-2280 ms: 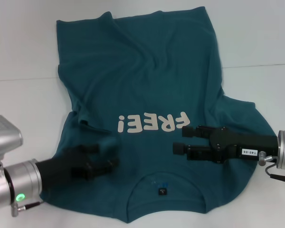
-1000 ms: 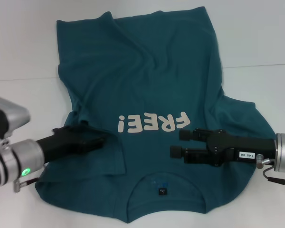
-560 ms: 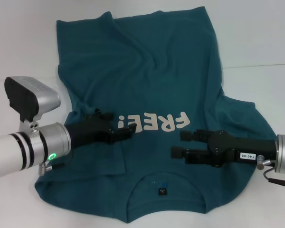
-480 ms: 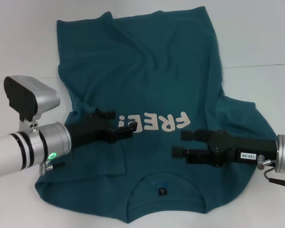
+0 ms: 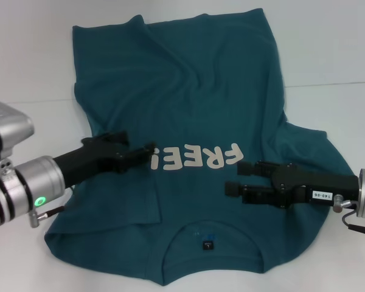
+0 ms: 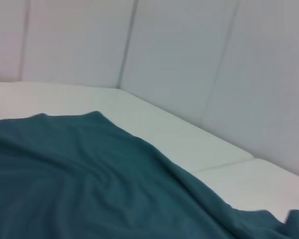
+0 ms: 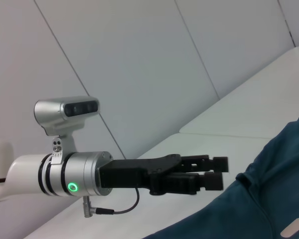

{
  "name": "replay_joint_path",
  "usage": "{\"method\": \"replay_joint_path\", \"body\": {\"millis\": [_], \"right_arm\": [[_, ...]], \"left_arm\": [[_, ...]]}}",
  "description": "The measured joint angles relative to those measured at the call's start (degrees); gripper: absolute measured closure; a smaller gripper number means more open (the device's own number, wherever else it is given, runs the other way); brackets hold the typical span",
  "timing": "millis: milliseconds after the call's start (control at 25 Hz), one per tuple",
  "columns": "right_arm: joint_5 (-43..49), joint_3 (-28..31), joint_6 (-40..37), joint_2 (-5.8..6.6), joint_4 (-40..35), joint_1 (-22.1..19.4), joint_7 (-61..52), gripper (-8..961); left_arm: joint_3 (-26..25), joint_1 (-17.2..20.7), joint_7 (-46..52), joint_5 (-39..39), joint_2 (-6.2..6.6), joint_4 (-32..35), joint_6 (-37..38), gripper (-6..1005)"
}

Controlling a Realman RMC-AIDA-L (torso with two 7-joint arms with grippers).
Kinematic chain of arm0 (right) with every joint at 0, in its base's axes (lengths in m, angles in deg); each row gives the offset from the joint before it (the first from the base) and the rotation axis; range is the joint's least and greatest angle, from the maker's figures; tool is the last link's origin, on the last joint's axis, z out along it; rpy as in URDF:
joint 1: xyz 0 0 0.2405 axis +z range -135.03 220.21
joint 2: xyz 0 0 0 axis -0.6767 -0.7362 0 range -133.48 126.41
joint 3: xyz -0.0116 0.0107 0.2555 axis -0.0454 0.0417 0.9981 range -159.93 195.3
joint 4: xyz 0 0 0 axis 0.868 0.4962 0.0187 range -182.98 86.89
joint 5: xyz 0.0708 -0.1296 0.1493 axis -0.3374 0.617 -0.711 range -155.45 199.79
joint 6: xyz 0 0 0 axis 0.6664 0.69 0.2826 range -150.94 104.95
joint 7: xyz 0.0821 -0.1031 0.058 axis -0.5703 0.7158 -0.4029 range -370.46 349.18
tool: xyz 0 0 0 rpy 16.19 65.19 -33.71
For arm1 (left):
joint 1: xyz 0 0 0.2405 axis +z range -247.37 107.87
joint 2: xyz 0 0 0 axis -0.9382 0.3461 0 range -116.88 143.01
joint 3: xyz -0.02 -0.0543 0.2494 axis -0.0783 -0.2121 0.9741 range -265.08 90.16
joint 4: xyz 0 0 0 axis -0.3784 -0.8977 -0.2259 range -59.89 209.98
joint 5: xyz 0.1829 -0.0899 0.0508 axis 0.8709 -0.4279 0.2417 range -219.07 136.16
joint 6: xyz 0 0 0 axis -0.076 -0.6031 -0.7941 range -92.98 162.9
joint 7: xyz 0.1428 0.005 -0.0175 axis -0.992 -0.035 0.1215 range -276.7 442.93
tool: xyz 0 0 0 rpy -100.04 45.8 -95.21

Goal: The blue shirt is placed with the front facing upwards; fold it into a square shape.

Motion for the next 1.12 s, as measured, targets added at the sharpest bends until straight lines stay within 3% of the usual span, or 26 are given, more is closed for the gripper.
{"method": "replay_joint_path", "body": {"millis": [400,680,1120], "right_arm": [[0.05,-0.15,-0.05,0.07,-0.07,0.02,-1.02,71],[0.15,0.01,-0.54,-0.05,0.0,-0.38,-2.14,71],[0.01,-0.14,-0.6,-0.26,-0.07,-0.57,-3.54,72]], "left_arm": [[-1.27,0.31,-1.58,0.13,-0.04,-1.62,-2.79,173],[3.03,-0.84,-2.41,0.13,-0.08,-2.52,-11.5,173],[7.68,-5.25,-3.97,-0.25,-0.06,-6.39,-17.35,173]]}}
